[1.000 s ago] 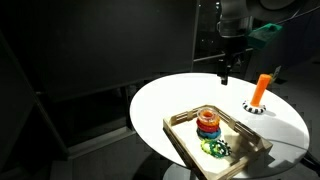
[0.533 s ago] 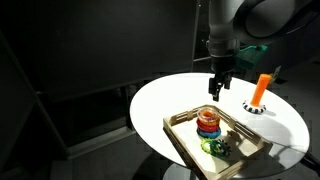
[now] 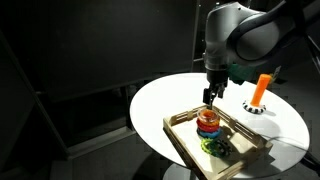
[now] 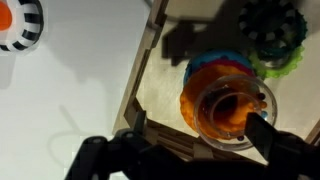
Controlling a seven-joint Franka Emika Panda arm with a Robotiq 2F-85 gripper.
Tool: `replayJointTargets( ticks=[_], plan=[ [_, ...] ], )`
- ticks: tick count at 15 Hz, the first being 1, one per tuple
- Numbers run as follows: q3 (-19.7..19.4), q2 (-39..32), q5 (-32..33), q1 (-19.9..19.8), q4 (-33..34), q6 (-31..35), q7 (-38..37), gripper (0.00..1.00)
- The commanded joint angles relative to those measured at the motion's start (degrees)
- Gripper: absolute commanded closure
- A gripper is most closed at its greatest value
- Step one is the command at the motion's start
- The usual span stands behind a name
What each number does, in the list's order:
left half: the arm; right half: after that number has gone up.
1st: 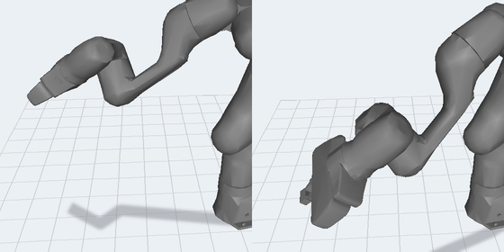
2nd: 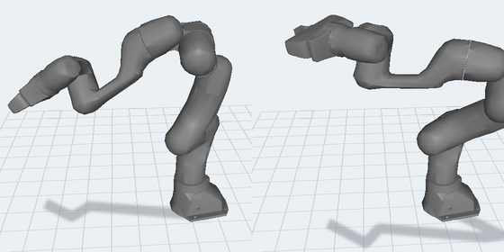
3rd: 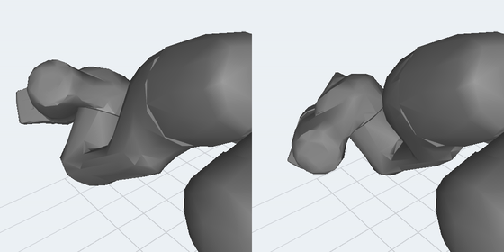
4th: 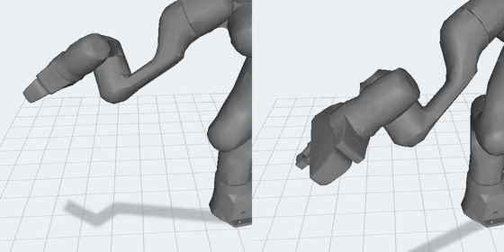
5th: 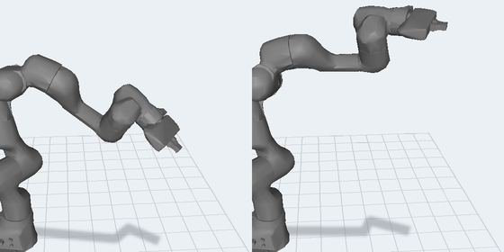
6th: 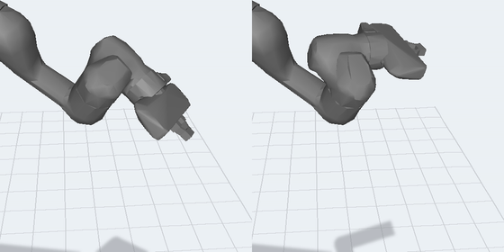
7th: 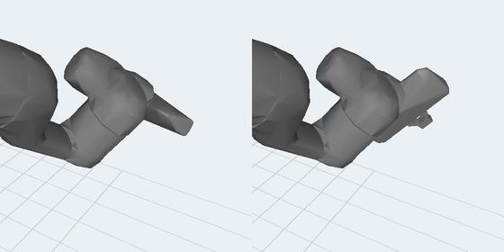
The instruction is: Take the clear ring off of the tray
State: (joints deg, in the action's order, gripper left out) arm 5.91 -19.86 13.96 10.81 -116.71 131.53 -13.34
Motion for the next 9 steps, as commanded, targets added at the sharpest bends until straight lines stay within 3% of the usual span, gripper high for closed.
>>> replayJointTargets(
  ticks=[1, 9],
  plan=[
    [-0.8, -1.0, -0.8, 0.2, -0.3, 3.4, -0.1, 0.00],
    [-1.4, -2.3, -1.6, 0.2, -1.0, 7.7, 0.2, 0.00]
  ],
)
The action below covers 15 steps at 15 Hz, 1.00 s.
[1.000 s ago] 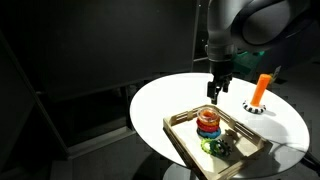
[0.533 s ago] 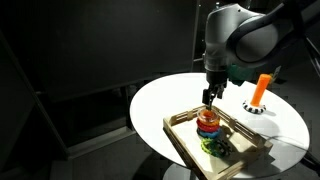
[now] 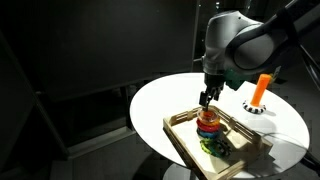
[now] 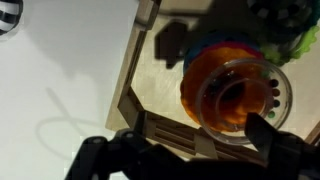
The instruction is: Take the clear ring off of the tray
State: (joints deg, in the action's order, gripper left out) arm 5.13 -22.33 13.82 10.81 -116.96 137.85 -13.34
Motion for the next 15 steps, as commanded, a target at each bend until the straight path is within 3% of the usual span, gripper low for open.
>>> replayJointTargets(
  ticks=[1, 8, 10, 14, 15],
  plan=[
    [-0.7, 0.1, -1.6, 0.2, -0.8, 1.4, 0.2, 0.00],
    [-1.0, -0.3, -2.3, 0.3, -0.8, 1.1, 0.1, 0.00],
    [-1.1, -0.5, -2.2, 0.3, -0.7, 0.9, 0.0, 0.26],
    [-1.2, -0.5, -2.2, 0.4, -0.6, 0.7, 0.0, 0.46],
    [-1.2, -0.4, -2.2, 0.4, -0.6, 0.7, 0.0, 0.59]
  ],
)
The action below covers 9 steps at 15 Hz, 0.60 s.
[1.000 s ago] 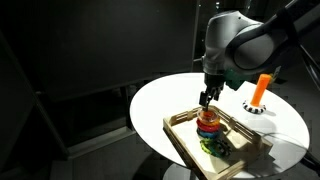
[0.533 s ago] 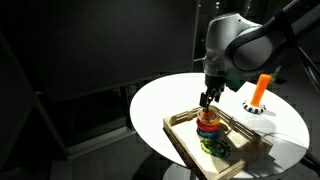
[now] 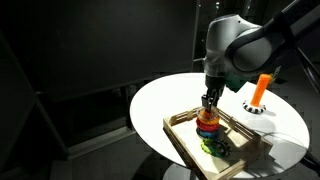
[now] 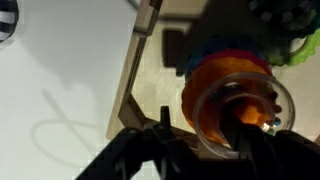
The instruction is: Take the clear ring off of the tray
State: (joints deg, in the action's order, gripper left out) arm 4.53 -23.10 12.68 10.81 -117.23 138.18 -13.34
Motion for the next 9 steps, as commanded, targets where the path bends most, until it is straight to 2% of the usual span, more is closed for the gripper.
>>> replayJointTargets(
  ticks=[1, 2, 4, 5, 6, 9],
  plan=[
    [-0.6, 0.4, -1.1, 0.4, -0.3, 0.3, 0.0, 0.61],
    [-0.6, 0.4, -1.1, 0.4, -0.2, 0.2, -0.1, 0.74],
    [-0.5, 0.5, -1.2, 0.4, -0.2, 0.1, -0.1, 0.92],
    [-0.5, 0.7, -1.2, 0.4, -0.3, 0.1, -0.1, 0.94],
    [-0.5, 1.0, -1.3, 0.4, -0.3, -0.1, -0.1, 0.91],
    [-0.4, 2.8, -2.6, -0.4, -1.2, -0.4, 0.5, 0.91]
  ],
)
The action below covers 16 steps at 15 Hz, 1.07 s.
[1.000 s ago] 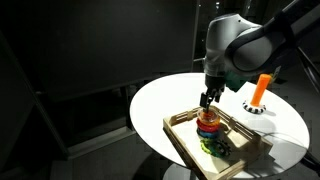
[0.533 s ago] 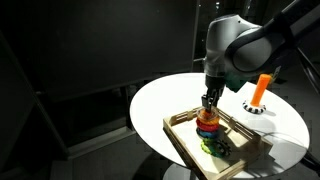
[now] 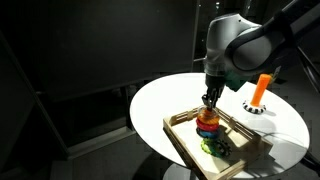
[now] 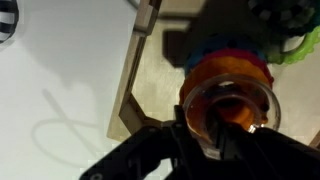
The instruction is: Take the clear ring off of the tray
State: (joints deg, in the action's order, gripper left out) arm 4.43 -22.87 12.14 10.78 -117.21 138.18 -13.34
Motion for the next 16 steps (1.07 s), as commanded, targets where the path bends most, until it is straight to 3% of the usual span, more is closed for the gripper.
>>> replayJointTargets(
  ticks=[1, 16],
  plan=[
    [-0.5, 3.1, -2.5, -0.5, -1.4, -0.6, 0.6, 0.91],
    [-7.9, 9.2, 1.2, -5.4, -7.9, -7.7, -1.9, 0.91]
  ],
)
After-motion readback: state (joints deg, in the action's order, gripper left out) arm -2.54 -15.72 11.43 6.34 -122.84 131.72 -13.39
